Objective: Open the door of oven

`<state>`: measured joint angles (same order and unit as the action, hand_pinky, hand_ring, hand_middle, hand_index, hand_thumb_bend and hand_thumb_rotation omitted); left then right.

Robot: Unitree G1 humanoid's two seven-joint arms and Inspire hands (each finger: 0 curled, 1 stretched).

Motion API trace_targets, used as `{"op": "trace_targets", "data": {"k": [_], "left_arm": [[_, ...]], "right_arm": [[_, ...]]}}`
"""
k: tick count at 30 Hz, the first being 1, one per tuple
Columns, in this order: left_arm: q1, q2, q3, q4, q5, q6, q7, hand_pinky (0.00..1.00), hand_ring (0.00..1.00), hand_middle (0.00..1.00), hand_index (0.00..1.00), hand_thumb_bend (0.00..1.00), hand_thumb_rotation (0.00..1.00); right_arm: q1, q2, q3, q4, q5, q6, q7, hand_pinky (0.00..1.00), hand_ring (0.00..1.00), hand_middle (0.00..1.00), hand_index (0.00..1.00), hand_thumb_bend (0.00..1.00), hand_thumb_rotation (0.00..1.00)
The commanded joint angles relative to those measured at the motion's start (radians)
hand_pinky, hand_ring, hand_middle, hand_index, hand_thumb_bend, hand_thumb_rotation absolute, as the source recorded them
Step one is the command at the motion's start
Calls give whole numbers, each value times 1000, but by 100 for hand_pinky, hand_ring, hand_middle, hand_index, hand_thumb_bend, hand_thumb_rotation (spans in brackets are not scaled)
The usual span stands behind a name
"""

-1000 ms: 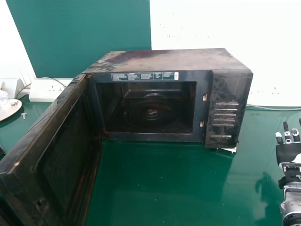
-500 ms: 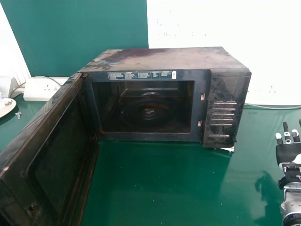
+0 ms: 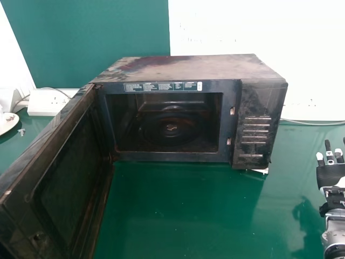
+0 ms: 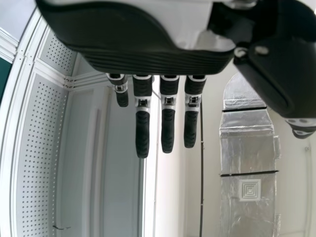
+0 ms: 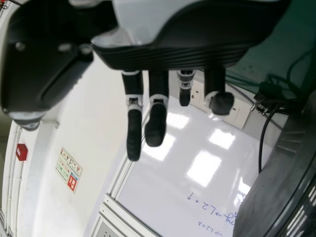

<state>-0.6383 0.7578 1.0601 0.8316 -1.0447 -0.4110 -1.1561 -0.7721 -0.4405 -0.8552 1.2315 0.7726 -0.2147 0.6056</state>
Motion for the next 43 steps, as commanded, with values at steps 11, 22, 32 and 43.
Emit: {"op": "trace_targets", "data": {"k": [11, 22, 32, 43], "left_arm": [[0, -100, -20, -202, 7, -29, 137, 0, 3, 12, 39, 88, 45], [-13, -174, -52, -310, 31, -80, 246, 0, 4, 12, 37, 85, 47], [-61, -226, -63, -343, 25, -131, 363, 0, 4, 12, 38, 83, 54], [-95, -217, -57, -298, -45, -84, 281, 0, 5, 14, 40, 77, 55]], "right_arm": [[0, 4, -2, 2, 0, -7, 10, 55, 58, 70, 73, 100, 90], [0, 7, -7, 1, 5, -7, 7, 57, 60, 71, 76, 100, 90], [-2, 13, -6, -2, 3, -15, 0, 54, 60, 70, 75, 100, 90], [-5, 21, -7, -3, 6, -23, -6, 53, 59, 70, 76, 100, 91]]}}
